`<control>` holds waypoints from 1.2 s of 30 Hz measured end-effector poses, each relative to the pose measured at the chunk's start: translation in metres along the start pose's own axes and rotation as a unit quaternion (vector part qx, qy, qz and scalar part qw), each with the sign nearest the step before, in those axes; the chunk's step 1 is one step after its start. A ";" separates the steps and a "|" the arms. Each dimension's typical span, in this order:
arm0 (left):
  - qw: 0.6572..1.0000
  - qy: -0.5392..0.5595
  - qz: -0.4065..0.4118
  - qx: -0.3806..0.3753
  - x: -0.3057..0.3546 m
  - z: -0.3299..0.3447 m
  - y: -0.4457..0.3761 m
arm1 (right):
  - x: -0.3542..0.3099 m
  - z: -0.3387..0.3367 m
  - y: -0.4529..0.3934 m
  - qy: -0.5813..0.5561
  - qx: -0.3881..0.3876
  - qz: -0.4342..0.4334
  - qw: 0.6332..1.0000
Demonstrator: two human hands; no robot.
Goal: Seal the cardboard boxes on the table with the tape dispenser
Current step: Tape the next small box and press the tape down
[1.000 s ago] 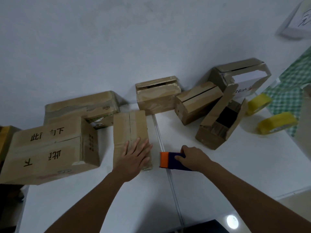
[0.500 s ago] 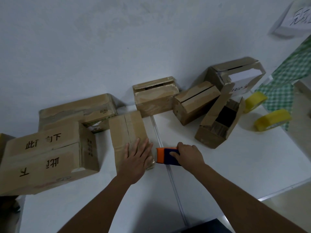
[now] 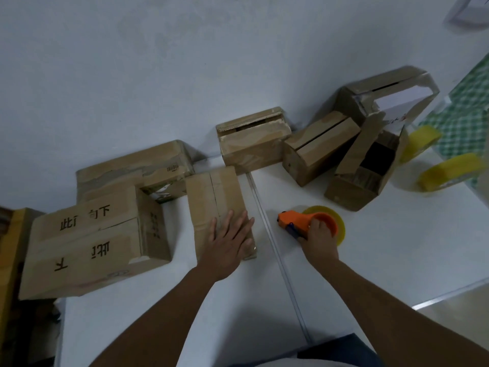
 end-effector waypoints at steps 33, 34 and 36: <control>0.974 -0.153 0.126 0.108 -0.016 0.012 0.011 | -0.038 0.020 0.050 -0.437 -0.075 -0.023 0.896; 0.974 -0.163 0.121 0.103 -0.015 0.012 0.011 | -0.038 0.020 0.050 -0.426 -0.066 -0.029 0.902; 0.972 -0.187 0.108 0.094 -0.013 0.009 0.012 | -0.038 0.021 0.050 -0.412 -0.047 -0.045 0.909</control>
Point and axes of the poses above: each hand's wrist, its own y-axis away from the middle knuckle, its own z-axis out of the palm, x = y × z, the point moved 1 cm from there along -y, towards the middle knuckle, and after that the axes turned 3 degrees about x, right-handed, at the moved point
